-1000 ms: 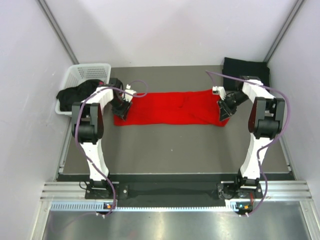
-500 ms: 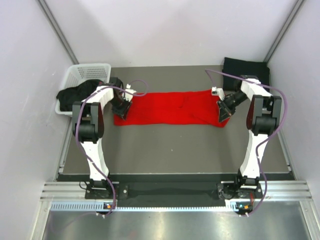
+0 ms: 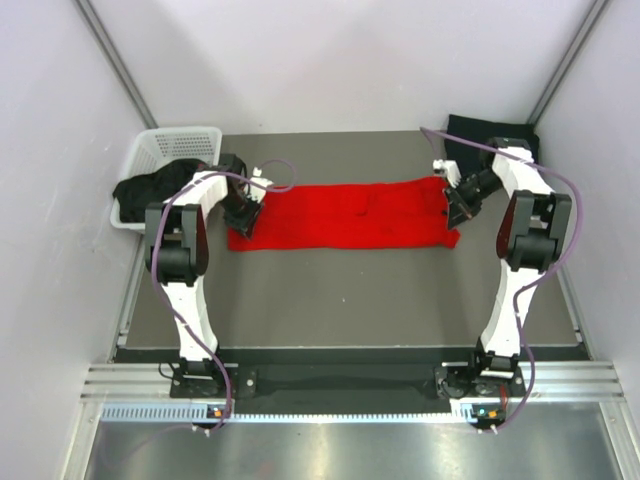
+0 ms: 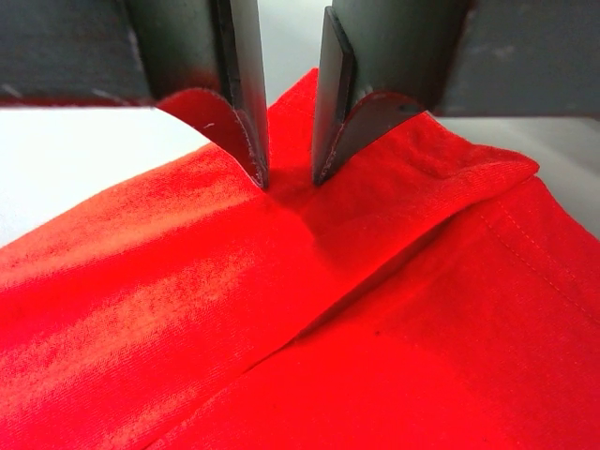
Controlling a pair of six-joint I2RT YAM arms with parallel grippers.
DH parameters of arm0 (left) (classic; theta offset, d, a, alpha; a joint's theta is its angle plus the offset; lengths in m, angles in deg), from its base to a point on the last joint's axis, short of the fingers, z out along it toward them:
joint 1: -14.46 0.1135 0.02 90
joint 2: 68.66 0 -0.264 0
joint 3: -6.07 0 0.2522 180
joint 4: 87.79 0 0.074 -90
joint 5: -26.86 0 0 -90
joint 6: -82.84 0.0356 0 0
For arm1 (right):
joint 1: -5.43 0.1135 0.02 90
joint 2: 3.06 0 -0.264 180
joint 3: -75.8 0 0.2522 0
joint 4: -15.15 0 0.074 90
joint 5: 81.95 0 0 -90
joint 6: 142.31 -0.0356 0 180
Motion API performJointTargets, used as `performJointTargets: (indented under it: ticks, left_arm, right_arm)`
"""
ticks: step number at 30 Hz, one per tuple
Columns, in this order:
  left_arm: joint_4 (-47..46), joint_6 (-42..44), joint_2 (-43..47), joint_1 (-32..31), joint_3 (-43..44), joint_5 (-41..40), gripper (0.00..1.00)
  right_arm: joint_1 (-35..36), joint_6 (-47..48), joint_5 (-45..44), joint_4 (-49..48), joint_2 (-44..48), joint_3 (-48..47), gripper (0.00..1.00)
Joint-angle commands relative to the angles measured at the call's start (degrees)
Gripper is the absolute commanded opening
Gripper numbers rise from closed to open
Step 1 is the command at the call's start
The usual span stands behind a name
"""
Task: Fold and stack the t-shirts
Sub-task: Fold the tshirt
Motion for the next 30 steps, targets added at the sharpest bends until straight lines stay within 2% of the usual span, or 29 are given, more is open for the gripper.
performJointTargets:
  ticks: [1, 11, 13, 16, 18, 30]
  left_arm:
    - [-3.46, 2.0, -2.22, 0.61, 0.7, -1.73, 0.31]
    - [-4.17, 2.79, -1.96, 0.61, 1.93, -2.61, 0.31]
    - [-3.99, 3.14, -2.05, 0.61, 2.28, -2.43, 0.31]
    - [-3.02, 3.41, -1.18, 0.61, 3.69, -1.91, 0.3]
    - [-2.5, 3.5, -0.47, 0.61, 4.65, -1.21, 0.3]
    - [-2.06, 2.18, -0.38, 0.61, 6.07, 0.29, 0.31]
  right_arm:
    - [-0.59, 0.77, -0.5, 2.15, -0.34, -3.47, 0.0]
    - [-0.51, 1.47, -1.72, 4.52, -1.66, -5.84, 0.04]
    - [-0.51, 1.48, -3.04, 5.84, -2.01, -7.33, 0.15]
    - [-1.55, 2.18, -5.41, 5.15, 0.61, -7.86, 0.2]
    - [-2.09, 2.18, -5.85, 3.74, 2.02, -7.43, 0.27]
    - [-1.65, 0.33, -4.19, 2.5, -0.51, -2.5, 0.21]
